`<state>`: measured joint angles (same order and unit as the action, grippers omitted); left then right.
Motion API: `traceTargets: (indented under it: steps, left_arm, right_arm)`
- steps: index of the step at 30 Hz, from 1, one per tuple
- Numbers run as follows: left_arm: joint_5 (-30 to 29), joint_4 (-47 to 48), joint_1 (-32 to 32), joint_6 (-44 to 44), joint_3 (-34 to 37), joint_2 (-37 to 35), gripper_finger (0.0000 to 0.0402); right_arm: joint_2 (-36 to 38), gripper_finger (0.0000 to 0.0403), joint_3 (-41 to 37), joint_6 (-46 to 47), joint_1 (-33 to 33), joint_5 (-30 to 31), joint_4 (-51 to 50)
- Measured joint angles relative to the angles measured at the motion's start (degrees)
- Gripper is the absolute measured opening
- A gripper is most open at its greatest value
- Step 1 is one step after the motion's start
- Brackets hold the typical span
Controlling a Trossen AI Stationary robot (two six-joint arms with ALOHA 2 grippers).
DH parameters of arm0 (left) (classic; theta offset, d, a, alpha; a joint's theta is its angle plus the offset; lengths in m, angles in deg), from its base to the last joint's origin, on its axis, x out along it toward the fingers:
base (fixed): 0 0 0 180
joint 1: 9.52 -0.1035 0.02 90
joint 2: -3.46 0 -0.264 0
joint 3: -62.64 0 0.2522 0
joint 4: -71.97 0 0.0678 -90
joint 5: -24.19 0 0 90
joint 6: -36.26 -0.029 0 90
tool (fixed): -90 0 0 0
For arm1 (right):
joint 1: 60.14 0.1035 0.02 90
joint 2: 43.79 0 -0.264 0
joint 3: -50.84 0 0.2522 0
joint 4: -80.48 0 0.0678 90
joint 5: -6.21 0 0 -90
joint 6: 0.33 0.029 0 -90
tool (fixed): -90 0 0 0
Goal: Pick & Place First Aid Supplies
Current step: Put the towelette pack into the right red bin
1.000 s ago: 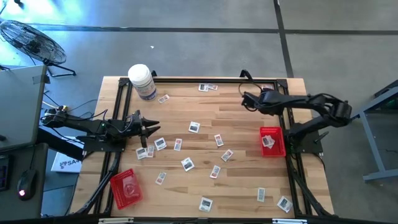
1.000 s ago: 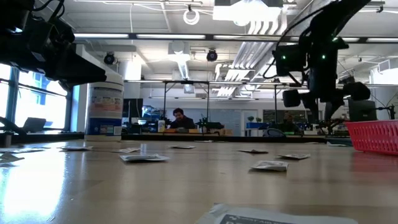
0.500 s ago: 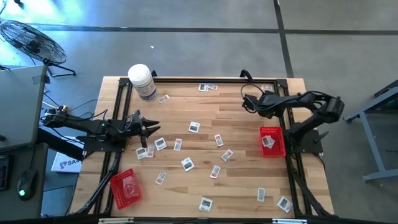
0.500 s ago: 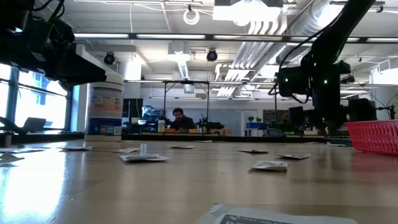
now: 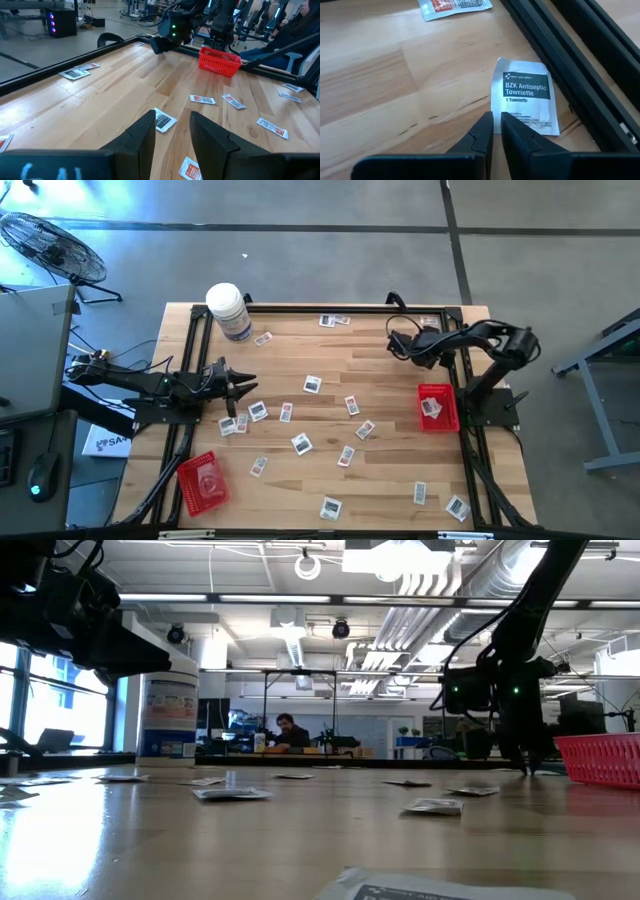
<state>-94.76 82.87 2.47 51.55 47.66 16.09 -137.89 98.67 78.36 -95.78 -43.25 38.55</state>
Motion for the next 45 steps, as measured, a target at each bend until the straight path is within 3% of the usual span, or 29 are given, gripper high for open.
traceTargets:
  steps: [16,30,39,45]
  left_arm:
    - [0.0,0.0,0.0,0.0,0.0,0.0,0.0119]
    - [0.0,0.0,0.0,0.0,0.0,0.0,0.0119]
    - [0.0,0.0,0.0,0.0,0.0,0.0,0.0119]
    - [0.0,0.0,0.0,0.0,0.0,0.0,0.0119]
  right_arm:
    - [0.6,0.0017,2.7,-10.2,13.5,-7.4,2.3]
    - [0.3,0.0016,11.1,-31.6,24.7,-26.2,2.1]
    - [0.3,0.0017,17.7,-31.3,29.5,-19.5,-0.2]
    - [0.2,0.0017,18.2,-27.7,29.9,-12.6,0.4]
